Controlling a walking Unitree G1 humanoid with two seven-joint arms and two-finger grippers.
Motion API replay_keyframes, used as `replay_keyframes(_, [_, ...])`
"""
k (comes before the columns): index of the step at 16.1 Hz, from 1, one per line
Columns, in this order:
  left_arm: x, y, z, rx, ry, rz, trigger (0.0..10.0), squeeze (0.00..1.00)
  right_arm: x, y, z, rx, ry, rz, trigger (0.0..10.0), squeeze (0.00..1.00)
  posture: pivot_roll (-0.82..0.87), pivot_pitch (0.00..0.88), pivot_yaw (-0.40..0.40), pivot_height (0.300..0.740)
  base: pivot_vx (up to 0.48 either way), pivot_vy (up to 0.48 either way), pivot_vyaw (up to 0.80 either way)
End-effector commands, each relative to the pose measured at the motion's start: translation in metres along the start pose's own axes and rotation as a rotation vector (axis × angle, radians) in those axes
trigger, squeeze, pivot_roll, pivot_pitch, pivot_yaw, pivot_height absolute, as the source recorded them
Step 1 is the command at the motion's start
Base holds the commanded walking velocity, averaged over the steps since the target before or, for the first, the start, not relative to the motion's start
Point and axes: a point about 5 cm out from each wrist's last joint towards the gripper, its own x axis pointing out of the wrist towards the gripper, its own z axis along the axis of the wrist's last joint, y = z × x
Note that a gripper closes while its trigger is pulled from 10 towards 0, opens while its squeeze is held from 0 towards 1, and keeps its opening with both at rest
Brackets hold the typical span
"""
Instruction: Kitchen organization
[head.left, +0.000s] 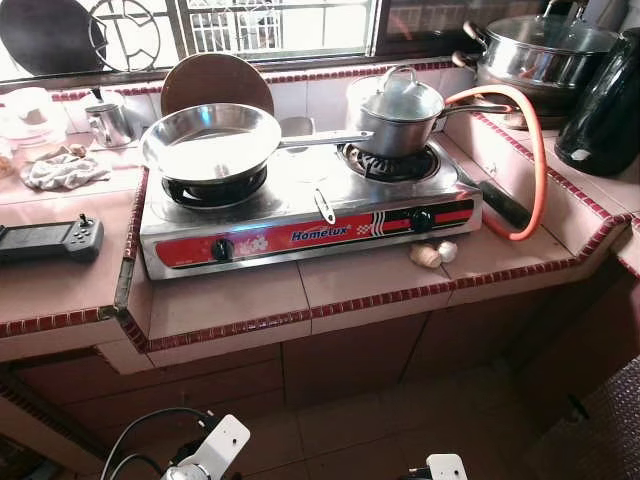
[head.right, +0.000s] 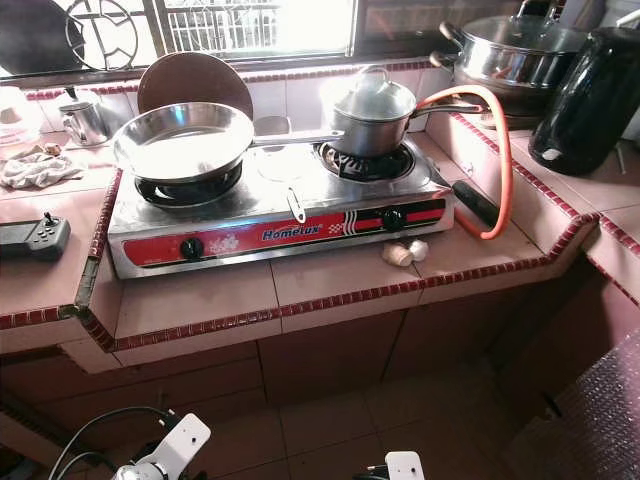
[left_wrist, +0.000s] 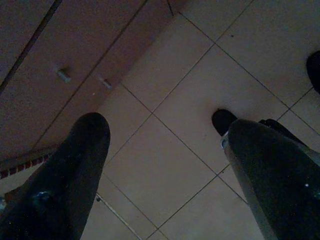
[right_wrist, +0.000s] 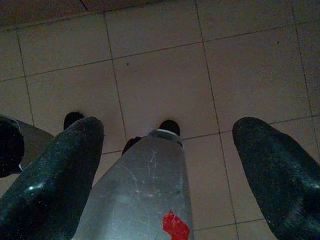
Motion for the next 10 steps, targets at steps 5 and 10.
replay_keyframes(5, [-0.0001,0.0,-0.0006,0.012,0.0,-0.002,10.0,0.0,-0.0002,-0.0014,-0.0005,0.003,0.004,-0.011,10.0,0.0,0.02,0.0,0.003,0.74,-0.158,0.0,0.0])
replay_keyframes(10, [0.0002,0.0001,0.0018,0.017,-0.004,-0.003,10.0,0.0,0.0,-0.0013,-0.0001,0.006,0.003,-0.014,10.0,0.0,0.02,0.0,0.006,0.74,-0.277,0.0,0.0])
